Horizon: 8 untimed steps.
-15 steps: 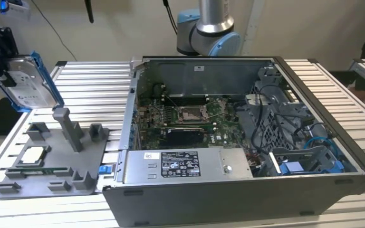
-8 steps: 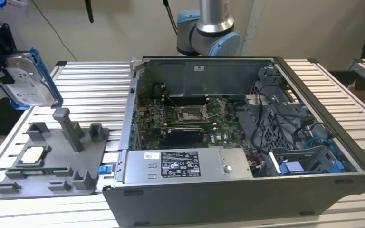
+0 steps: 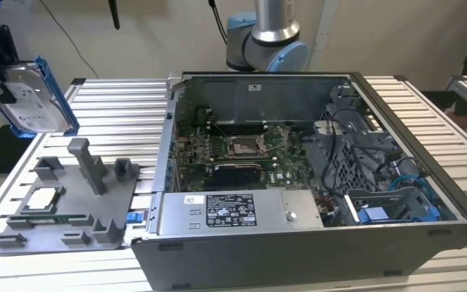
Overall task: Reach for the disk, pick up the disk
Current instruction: 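Pick up the disk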
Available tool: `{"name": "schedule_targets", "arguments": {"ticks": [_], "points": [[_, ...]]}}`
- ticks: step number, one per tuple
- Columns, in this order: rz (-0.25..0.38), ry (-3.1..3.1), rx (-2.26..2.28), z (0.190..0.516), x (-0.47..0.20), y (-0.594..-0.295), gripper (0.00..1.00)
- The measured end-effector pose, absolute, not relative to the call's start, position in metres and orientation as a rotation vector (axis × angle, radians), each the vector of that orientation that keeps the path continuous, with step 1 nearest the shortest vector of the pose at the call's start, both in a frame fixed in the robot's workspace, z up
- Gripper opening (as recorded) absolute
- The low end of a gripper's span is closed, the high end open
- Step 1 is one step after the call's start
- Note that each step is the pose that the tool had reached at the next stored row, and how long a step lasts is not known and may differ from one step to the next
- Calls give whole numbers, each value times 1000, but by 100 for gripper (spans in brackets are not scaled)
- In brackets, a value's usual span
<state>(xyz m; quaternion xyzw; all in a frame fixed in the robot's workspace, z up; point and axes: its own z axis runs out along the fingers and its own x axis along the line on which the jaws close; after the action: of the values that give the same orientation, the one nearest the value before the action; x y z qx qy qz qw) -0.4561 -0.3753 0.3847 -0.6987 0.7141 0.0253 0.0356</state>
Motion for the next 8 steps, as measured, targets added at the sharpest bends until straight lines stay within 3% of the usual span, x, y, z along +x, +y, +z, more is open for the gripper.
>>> {"name": "schedule_targets", "arguments": {"ticks": [8], "points": [[78, 2194, -2147, 399, -456, -375, 0]]}}
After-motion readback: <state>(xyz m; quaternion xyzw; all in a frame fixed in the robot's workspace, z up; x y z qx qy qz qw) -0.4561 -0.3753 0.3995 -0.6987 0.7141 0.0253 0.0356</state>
